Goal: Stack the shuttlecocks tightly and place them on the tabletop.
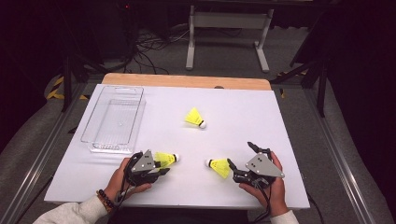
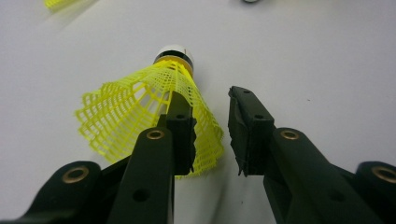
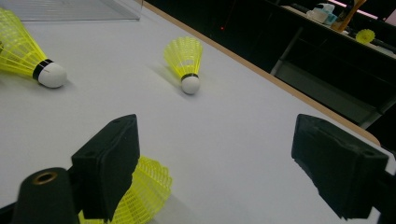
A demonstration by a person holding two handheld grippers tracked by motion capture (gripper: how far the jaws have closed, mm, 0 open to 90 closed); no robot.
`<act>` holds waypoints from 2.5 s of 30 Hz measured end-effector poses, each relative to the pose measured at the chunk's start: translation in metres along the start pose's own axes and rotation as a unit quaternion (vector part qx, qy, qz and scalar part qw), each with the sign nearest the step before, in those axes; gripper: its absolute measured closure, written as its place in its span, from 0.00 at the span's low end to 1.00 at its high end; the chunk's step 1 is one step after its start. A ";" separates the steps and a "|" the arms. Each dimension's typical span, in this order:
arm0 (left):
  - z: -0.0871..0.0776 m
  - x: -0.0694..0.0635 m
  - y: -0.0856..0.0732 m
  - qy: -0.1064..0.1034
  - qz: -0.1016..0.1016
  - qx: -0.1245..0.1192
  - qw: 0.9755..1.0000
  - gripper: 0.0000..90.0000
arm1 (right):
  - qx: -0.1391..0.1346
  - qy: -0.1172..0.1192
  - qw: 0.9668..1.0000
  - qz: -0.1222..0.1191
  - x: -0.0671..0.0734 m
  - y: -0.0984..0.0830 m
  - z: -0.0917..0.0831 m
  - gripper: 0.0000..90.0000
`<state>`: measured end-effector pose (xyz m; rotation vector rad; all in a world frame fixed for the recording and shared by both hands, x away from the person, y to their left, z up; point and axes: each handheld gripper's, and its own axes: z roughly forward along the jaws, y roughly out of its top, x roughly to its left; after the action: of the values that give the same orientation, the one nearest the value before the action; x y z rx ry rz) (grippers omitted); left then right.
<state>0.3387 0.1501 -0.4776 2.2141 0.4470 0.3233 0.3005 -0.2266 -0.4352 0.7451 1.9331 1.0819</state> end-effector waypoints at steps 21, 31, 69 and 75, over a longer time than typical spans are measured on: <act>-0.029 0.023 0.015 0.037 0.003 -0.012 0.999 0.99 | 0.006 0.000 1.000 -0.001 0.000 0.000 0.001 0.18; -0.037 0.058 0.033 0.046 -0.019 0.037 0.998 0.99 | 0.016 0.010 1.000 -0.003 0.002 -0.002 0.006 0.18; 0.014 0.050 0.088 0.015 0.061 0.078 0.995 0.95 | 0.043 0.035 0.998 0.024 -0.002 -0.009 0.011 0.18; 0.028 0.040 0.098 0.003 0.084 0.084 0.993 0.96 | 0.050 0.038 0.998 0.030 -0.003 -0.012 0.011 0.18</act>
<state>0.4056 0.0900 -0.4146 2.4231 0.2994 0.3940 0.3103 -0.2296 -0.4481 0.8322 2.0527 1.0710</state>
